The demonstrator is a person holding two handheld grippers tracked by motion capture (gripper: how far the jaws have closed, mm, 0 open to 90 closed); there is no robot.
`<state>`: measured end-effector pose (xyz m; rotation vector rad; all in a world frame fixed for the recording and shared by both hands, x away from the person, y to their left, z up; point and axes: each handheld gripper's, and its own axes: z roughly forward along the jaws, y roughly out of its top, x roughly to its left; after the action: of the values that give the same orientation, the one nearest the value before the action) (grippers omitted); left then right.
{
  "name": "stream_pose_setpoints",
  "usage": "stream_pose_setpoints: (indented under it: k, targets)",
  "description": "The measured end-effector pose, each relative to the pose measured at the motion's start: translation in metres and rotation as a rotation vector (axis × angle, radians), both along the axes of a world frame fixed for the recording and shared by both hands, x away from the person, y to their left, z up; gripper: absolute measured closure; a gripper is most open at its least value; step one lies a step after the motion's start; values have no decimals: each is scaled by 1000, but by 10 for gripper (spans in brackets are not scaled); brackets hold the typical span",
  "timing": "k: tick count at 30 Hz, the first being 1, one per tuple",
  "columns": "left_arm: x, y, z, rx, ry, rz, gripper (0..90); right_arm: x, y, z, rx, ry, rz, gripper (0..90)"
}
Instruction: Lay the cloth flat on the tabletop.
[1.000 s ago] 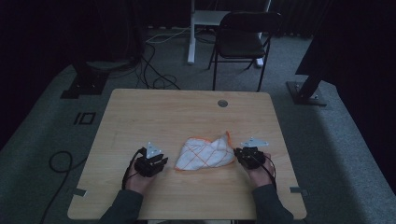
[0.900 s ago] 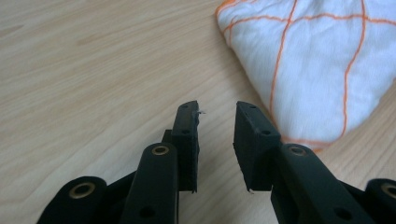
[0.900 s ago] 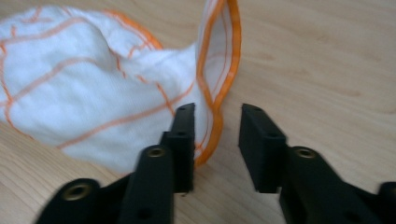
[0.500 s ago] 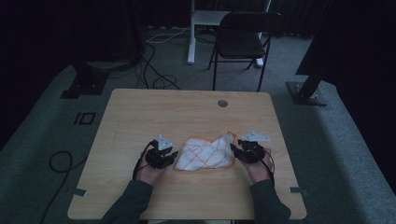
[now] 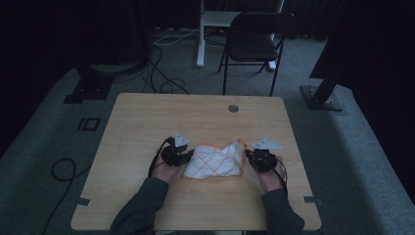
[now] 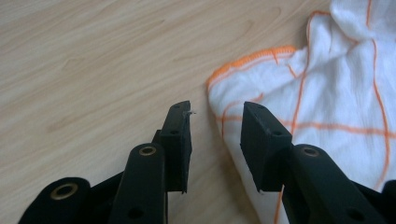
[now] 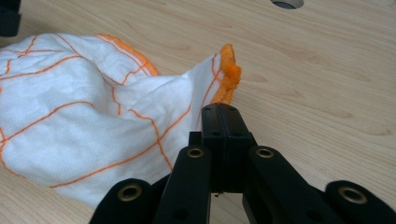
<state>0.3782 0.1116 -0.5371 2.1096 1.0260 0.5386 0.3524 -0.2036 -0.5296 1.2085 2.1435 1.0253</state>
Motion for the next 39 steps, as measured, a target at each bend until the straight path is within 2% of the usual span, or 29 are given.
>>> stream_pose_setpoints:
  k: [9, 11, 17, 20, 23, 24, 27, 31, 36, 38, 39]
  targets:
    - [17, -15, -2, -3, 28, -5, 610, 0, 1, 1, -1, -1, 7, 900]
    - [23, -19, -5, 2, 51, -3, 609, 2, 0, 1, 20, 6, 6, 807]
    - [35, -21, -11, 0, 101, 9, 598, 6, -2, -1, 23, 11, -31, 671]
    - [40, -22, -15, -4, 119, 9, 595, 10, -3, -1, 11, -3, -60, 603]
    - [42, -23, -17, -3, 128, 9, 595, 13, -4, 1, 17, -12, -82, 578]
    - [43, -24, -17, -3, 130, 11, 595, 17, -6, 4, 15, -21, -95, 546]
    - [44, -24, -19, 2, 137, 7, 591, 26, -9, 5, 17, -6, -107, 503]
    - [46, -25, -23, -9, 146, 13, 590, 37, -10, 1, 24, 12, -82, 458]
    - [47, -24, -26, -25, 149, 14, 587, 44, -6, -5, 11, 30, -49, 457]
    - [47, -24, -26, -20, 150, 10, 614, 48, -3, -11, 9, 61, -21, 573]
    - [46, -24, -26, -23, 152, 3, 657, 49, -2, -13, 13, 70, -7, 647]
